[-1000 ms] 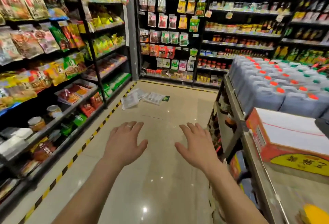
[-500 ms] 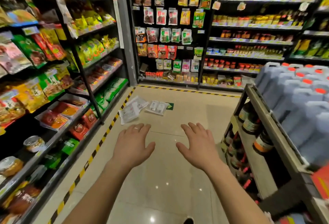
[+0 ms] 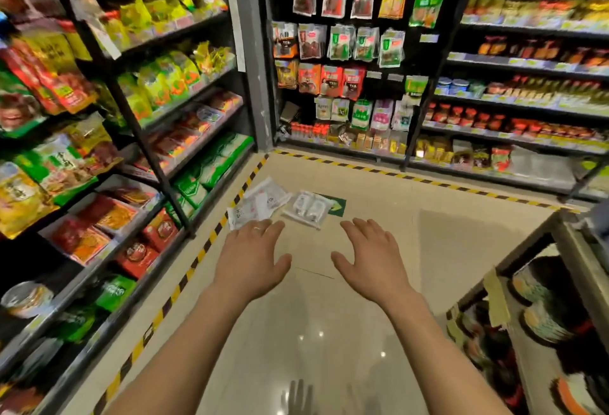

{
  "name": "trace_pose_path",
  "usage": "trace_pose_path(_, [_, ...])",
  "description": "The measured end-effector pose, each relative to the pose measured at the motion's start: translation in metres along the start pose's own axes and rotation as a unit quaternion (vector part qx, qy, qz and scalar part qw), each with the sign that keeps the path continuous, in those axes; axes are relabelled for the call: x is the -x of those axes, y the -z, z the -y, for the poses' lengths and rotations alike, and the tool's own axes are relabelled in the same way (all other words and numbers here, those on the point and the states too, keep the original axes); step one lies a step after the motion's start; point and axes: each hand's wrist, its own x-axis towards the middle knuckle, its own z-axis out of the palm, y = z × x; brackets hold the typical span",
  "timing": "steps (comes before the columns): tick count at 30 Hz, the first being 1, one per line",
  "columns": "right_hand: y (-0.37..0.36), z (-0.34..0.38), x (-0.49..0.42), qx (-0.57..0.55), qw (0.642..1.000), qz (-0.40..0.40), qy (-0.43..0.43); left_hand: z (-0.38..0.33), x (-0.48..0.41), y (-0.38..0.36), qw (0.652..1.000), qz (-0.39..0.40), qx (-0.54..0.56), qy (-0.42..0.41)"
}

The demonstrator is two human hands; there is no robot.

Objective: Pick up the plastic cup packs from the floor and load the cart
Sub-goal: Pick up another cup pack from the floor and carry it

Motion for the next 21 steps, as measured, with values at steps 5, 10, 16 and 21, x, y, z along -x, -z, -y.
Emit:
trace_pose_path(5, [-0.018, -0.021, -0.109, -0.006, 1.0, 0.01, 0.001, 0.032, -0.105, -0.022, 1.0, 0.012, 0.026, 0.006])
trace_pose_path(10, [-0.053, -0.028, -0.23, -0.007, 0.999, 0.019, -0.027, 0.082, -0.234, -0.061, 0.998, 0.034, 0.059, -0.009])
trace_pose_path(16, [-0.092, -0.022, -0.382, -0.01, 0.996, 0.043, -0.074, 0.147, -0.396, -0.094, 0.993, 0.071, 0.081, -0.046])
trace_pose_path(21, [-0.108, -0.031, -0.486, -0.035, 0.991, 0.052, -0.116, 0.179, -0.508, -0.105, 0.99, 0.097, 0.066, -0.075])
